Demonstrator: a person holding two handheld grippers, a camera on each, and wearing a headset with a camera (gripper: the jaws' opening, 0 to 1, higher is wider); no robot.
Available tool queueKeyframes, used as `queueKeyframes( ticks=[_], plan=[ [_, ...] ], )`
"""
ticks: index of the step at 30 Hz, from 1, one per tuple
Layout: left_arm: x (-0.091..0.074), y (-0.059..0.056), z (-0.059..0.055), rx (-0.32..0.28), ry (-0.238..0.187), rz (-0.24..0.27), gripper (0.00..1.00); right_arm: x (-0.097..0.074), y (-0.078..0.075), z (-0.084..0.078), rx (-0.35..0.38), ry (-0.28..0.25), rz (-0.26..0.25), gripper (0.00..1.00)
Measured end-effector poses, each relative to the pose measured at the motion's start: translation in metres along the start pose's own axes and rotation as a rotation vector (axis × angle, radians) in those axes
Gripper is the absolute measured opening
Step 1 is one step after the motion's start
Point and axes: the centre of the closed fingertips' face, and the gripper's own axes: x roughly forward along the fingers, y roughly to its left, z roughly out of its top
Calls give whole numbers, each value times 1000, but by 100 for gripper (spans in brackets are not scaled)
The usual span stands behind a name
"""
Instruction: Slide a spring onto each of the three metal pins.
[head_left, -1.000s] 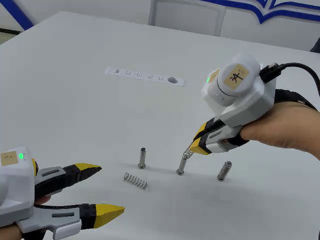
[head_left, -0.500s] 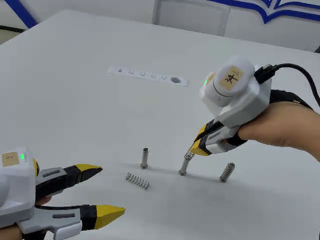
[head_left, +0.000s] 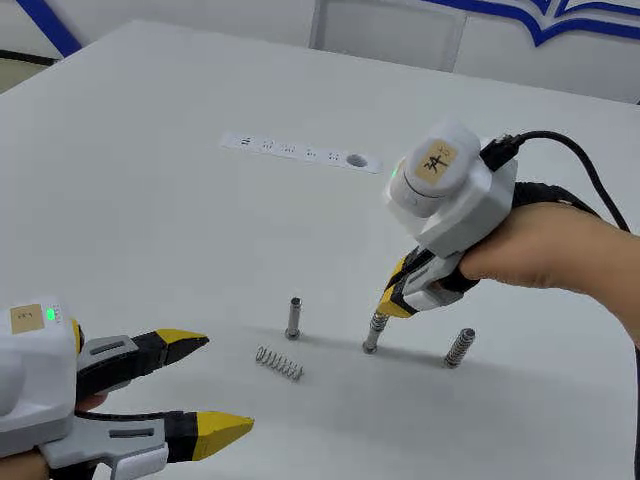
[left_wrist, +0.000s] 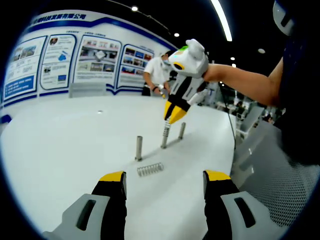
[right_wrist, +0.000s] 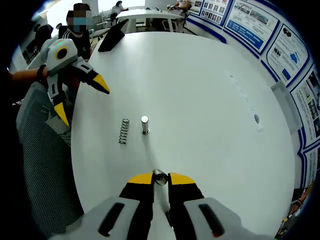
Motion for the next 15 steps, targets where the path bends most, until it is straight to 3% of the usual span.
queueKeyframes(
  ticks=[15],
  plan=[
    [0, -1, -1, -2, 3, 1, 63, 25, 1, -12, 32, 22, 24, 12]
  ],
)
